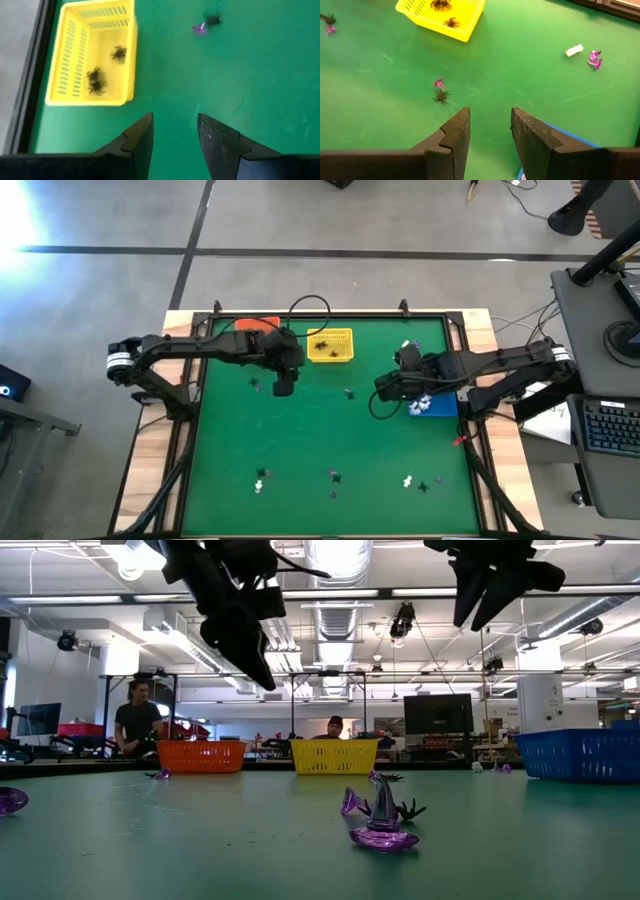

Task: Sort Halloween decoration
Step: Put the black spider toy into the yellow basket

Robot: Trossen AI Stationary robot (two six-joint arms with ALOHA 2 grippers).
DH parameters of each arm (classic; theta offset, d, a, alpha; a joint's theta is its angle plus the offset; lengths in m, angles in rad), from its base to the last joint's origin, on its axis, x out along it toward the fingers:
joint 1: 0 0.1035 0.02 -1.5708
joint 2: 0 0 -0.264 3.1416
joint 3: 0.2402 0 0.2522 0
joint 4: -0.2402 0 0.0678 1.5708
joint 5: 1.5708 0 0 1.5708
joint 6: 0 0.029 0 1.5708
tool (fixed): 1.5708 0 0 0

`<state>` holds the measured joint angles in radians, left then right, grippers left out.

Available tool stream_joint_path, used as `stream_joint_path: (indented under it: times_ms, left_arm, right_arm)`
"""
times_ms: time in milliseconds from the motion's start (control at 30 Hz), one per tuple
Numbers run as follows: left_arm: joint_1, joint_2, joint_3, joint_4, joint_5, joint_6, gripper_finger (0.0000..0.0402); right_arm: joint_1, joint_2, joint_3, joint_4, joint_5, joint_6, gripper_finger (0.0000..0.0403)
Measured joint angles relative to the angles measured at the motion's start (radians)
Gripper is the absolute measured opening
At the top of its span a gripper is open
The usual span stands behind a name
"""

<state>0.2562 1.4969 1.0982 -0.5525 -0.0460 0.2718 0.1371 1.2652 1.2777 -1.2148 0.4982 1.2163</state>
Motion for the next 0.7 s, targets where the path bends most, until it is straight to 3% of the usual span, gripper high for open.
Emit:
stream_joint_path:
  times_ms: [300,567,700]
  left_arm:
    - [-0.001,0.122,0.065,0.055,0.069,-0.001,0.0135]
    - [-0.008,0.307,0.267,0.037,0.080,0.035,0.0135]
    - [-0.007,0.373,0.358,-0.016,0.139,0.049,0.0135]
  right_arm:
    - [0.000,0.000,0.004,0.000,0.000,0.002,0.0133]
    - [0.000,0.000,0.002,0.000,0.001,0.002,0.0133]
    - [0.000,0.000,0.002,-0.002,0.001,-0.005,0.0137]
